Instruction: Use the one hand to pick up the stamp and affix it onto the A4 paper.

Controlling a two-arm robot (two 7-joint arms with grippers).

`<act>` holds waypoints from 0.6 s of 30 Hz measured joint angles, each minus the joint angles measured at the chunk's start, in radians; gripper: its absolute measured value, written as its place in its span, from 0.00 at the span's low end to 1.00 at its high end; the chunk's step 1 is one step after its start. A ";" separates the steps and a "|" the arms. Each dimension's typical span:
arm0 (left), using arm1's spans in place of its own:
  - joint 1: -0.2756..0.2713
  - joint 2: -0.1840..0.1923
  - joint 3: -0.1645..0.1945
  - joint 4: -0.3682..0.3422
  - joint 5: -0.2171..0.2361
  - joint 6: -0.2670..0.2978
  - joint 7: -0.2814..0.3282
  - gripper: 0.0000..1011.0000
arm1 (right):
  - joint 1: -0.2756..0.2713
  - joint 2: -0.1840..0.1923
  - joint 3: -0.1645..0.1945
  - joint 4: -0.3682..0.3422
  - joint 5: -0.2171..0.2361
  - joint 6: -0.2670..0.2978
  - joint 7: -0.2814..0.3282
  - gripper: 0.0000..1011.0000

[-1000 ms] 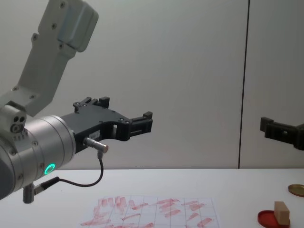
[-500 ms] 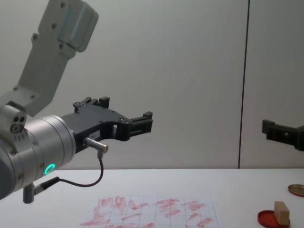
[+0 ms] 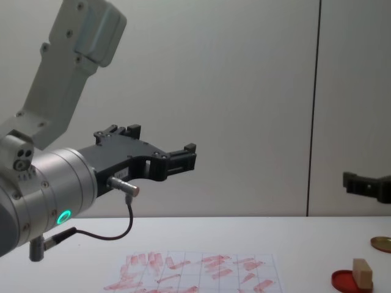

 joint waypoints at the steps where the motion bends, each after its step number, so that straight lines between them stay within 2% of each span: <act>1: 0.000 0.000 0.000 0.000 0.000 0.000 0.000 0.98 | 0.008 -0.004 0.000 0.010 -0.001 0.006 -0.002 0.99; 9: 0.000 0.000 0.000 0.000 0.000 0.000 0.000 0.98 | 0.066 -0.035 0.001 0.093 -0.003 0.063 -0.040 0.99; 18: 0.000 0.000 0.000 0.000 0.000 0.000 0.000 0.98 | 0.102 -0.060 0.001 0.158 0.011 0.095 -0.081 0.99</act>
